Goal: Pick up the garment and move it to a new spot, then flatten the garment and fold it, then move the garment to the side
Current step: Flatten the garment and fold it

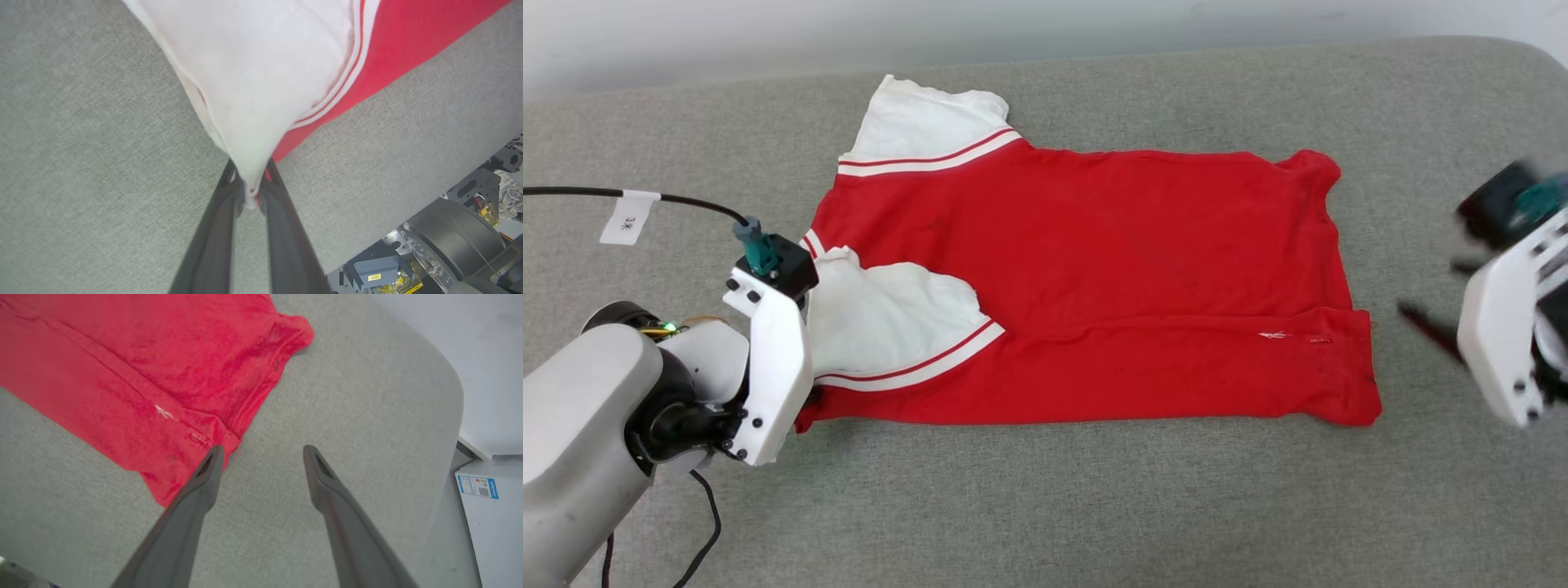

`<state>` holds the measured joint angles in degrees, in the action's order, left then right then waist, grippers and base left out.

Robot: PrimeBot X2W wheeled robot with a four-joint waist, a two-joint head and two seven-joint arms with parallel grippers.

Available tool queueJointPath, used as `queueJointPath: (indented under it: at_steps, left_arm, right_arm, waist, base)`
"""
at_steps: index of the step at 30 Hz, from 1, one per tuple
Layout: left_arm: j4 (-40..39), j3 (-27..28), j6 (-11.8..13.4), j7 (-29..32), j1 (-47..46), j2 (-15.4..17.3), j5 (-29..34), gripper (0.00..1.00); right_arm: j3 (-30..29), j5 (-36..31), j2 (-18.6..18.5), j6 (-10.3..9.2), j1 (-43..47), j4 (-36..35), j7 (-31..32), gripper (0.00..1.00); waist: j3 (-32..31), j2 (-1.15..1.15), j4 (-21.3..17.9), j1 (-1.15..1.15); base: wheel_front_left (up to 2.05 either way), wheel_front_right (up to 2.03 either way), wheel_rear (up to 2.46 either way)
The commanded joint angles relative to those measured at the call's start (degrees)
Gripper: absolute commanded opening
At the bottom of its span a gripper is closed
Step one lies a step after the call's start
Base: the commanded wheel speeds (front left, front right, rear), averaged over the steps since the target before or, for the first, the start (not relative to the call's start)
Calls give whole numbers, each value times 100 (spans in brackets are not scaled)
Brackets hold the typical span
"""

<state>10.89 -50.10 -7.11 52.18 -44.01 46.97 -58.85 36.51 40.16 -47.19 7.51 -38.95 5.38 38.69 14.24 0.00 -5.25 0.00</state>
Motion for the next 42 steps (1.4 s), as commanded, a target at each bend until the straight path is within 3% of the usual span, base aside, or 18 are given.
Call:
queueJointPath:
  at_steps: [1,5,8,21,22,23,24,31,42]
  left_arm:
    - [-50,-10,-13,-20,-43,42,-27,0]
    - [-251,-37,-6,-27,-70,29,37,0]
    - [-344,-53,3,-39,-98,10,88,0]
    - [-295,-119,-8,-101,-147,-18,191,0]
    - [-278,-128,-9,-112,-132,-23,186,0]
    - [-259,-134,-11,-136,-106,-20,176,0]
    - [-229,-143,-12,-146,-69,-3,158,0]
    - [-175,-87,-5,-318,265,192,-58,0]
    - [-892,-265,223,-438,1287,580,-434,0]
  right_arm:
    - [147,98,-84,-5,-70,-66,262,100]
    - [444,612,-229,-5,-141,-135,1128,100]
    - [479,920,-48,-5,-22,39,1352,100]
    - [892,1127,1168,-4,213,1549,1091,100]
    - [932,1114,1210,-4,184,1580,982,96]
    - [956,1088,1218,-4,123,1593,852,15]
    - [968,1101,1212,-4,56,1600,746,0]
    - [1156,1255,560,-5,-233,1269,312,0]
    - [1490,1723,-710,-7,600,86,18,0]
  waist:
    - [12,0,14,0]
    - [88,0,68,0]
    - [181,0,111,0]
    - [532,0,271,0]
    - [527,0,274,0]
    - [507,0,269,0]
    - [470,0,254,0]
    - [43,0,170,0]
    - [-369,0,164,0]
  base:
    - [0,0,0]
    - [0,0,0]
    - [0,0,0]
    - [0,0,0]
    - [0,0,0]
    - [0,0,0]
    - [0,0,0]
    - [0,0,0]
    - [0,0,0]
